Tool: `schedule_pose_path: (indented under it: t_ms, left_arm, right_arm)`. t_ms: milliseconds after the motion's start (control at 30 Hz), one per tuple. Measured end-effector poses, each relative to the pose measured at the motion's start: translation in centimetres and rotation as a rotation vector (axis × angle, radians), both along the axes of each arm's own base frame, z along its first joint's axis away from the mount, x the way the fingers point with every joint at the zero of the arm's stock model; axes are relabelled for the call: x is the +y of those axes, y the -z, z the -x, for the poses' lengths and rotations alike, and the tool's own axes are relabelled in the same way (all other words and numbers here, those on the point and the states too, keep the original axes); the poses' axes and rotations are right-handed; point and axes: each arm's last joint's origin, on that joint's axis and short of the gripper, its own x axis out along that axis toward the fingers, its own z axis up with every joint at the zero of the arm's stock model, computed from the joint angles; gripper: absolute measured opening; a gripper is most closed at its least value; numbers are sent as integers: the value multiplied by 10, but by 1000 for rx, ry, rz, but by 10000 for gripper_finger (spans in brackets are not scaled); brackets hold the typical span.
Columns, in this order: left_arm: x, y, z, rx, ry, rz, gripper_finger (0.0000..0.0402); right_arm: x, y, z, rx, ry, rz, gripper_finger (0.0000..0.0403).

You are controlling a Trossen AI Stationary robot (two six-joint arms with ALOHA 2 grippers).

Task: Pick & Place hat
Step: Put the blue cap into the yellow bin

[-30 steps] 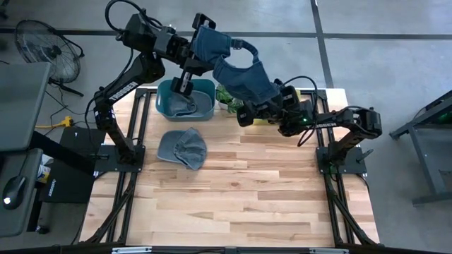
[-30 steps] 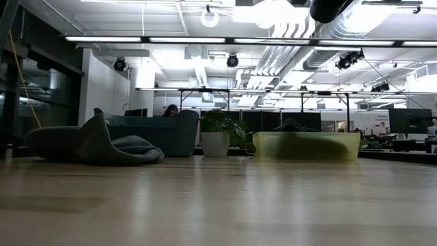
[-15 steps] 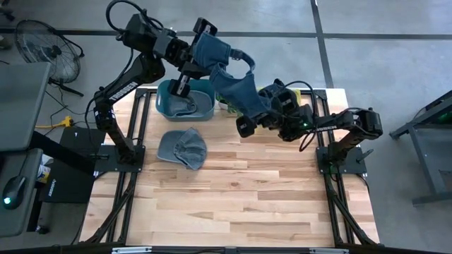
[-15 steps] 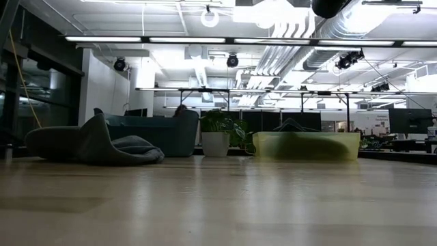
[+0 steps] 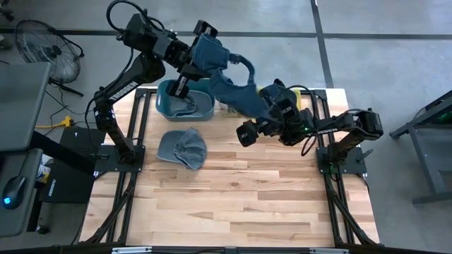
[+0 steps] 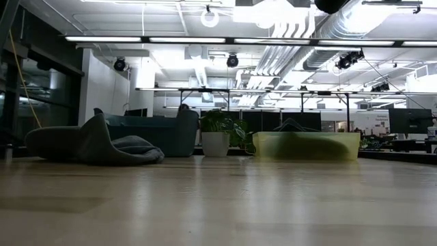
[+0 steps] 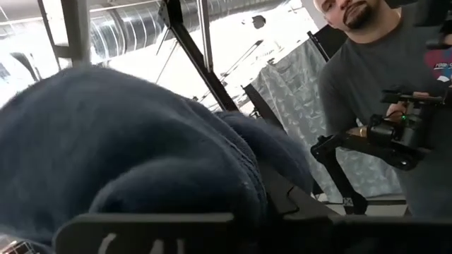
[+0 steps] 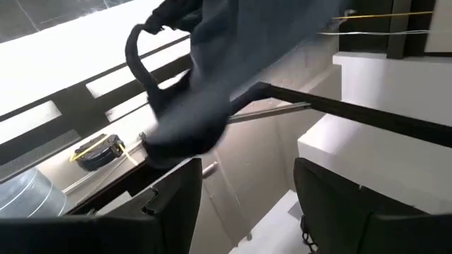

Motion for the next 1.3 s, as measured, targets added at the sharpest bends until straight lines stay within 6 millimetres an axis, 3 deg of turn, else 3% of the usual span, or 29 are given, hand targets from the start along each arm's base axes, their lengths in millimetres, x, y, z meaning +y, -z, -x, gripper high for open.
schedule_pose_path:
  t_ms: [767, 1300]
  left_arm:
    - [-12, 0, -4, 2, 46, -1, 3]
    - [-29, 4, -12, 56, 93, 39, 3]
  right_arm:
    - [-6, 0, -1, -6, 101, -16, 218]
    - [-23, 2, -3, 20, 166, 30, 218]
